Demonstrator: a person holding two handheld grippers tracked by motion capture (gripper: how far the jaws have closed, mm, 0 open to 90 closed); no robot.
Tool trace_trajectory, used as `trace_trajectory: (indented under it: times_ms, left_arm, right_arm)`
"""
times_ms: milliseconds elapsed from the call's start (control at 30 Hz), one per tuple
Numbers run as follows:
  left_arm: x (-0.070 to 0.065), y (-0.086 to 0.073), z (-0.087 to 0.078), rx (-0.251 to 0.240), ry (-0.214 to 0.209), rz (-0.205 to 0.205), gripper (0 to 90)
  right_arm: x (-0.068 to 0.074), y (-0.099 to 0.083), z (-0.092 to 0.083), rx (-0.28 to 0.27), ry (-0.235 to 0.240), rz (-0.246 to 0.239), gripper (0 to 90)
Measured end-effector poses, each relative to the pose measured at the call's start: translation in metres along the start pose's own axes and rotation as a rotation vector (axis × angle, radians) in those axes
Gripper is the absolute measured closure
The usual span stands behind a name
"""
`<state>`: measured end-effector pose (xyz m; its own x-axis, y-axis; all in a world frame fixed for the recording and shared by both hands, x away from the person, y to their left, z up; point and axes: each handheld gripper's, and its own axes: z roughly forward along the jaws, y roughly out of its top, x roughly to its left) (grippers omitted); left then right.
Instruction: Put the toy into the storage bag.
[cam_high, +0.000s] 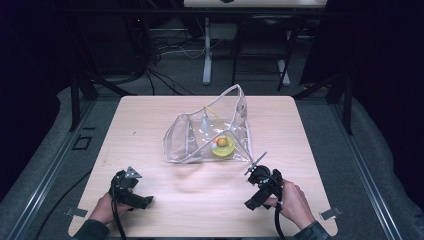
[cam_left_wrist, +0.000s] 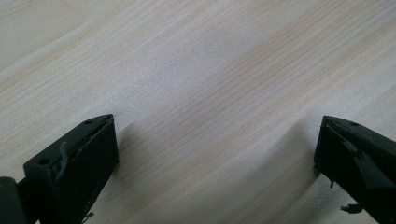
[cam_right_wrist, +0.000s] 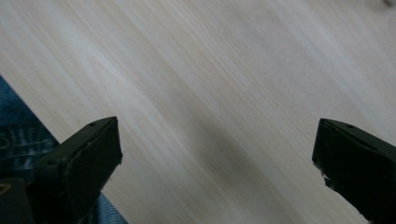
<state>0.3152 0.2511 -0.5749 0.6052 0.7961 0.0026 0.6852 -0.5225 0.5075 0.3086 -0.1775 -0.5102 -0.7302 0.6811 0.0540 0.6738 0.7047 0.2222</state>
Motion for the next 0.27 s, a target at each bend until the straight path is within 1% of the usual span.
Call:
trace_trajectory:
  times_ms: [33, 67, 100, 133, 167, 200, 233, 267]
  left_arm:
    - [0.0, 0.0, 0.0001, 0.0, 0.0, 0.0, 0.0]
    - [0.0, 0.0, 0.0001, 0.0, 0.0, 0.0, 0.0]
    - [0.0001, 0.0003, 0.0, 0.001, 0.001, 0.003, 0.0]
    - [0.0, 0.0003, 0.0001, 0.001, -0.001, 0.001, 0.0]
    - [0.0001, 0.0004, 0.0001, 0.001, 0.0, 0.004, 0.0]
    - [0.0, 0.0005, 0.0001, 0.001, 0.0, 0.004, 0.0]
    - [-0.0001, 0.0006, 0.0003, -0.001, 0.0, 0.003, 0.0]
    - [-0.0001, 0.0005, 0.0002, -0.001, -0.001, 0.002, 0.0]
  right_arm:
    - [0.0004, -0.0016, 0.0026, 0.022, -0.016, -0.009, 1.2]
    - [-0.0002, -0.0037, 0.0048, 0.013, -0.012, 0.001, 1.4]
    - [-0.0012, -0.005, 0.0059, 0.015, -0.009, 0.007, 1.5]
    - [-0.0022, -0.0059, 0.007, 0.027, -0.014, 0.001, 1.5]
    - [-0.0027, -0.0067, 0.0082, 0.023, -0.021, 0.005, 1.7]
    - [-0.0031, -0.0072, 0.0089, 0.022, -0.014, 0.011, 1.8]
    - [-0.0042, -0.0077, 0.0094, 0.029, -0.022, 0.005, 2.0]
    - [-0.0042, -0.0081, 0.0102, 0.023, -0.023, 0.009, 2.5]
